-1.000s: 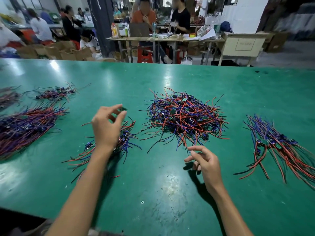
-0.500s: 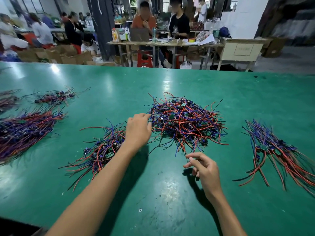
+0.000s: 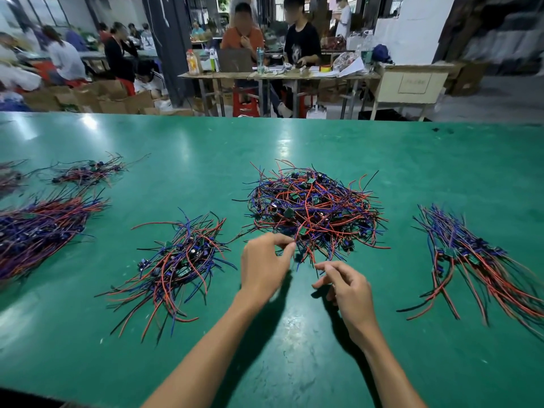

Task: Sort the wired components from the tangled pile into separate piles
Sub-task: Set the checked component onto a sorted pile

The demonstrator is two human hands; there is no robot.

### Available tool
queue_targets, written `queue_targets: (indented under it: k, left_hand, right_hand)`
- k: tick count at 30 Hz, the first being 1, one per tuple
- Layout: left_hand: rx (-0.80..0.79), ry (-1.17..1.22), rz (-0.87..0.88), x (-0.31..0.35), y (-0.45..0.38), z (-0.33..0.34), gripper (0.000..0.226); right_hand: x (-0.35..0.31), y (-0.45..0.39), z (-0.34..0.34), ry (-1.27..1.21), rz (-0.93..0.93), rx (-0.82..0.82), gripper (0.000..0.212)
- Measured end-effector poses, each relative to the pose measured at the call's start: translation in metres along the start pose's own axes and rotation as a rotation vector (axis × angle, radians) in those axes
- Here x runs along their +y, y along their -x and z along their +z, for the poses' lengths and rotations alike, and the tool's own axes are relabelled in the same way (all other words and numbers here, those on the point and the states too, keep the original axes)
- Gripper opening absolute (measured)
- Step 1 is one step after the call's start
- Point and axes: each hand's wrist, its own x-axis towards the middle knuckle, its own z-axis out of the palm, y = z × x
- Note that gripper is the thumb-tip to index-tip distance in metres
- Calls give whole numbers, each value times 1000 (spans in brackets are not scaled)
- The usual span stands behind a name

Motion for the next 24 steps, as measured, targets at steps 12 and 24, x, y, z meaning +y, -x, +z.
queue_targets:
  k: [12,24]
  left_hand:
    - [-320,536,-83,-6,74,15,7]
    - [-362,742,-156,-10,72,8,10]
  right_hand:
    - [2,4,-1,-59,19,-89,13]
    - [-6,13,-12,-216,-32,-64,10]
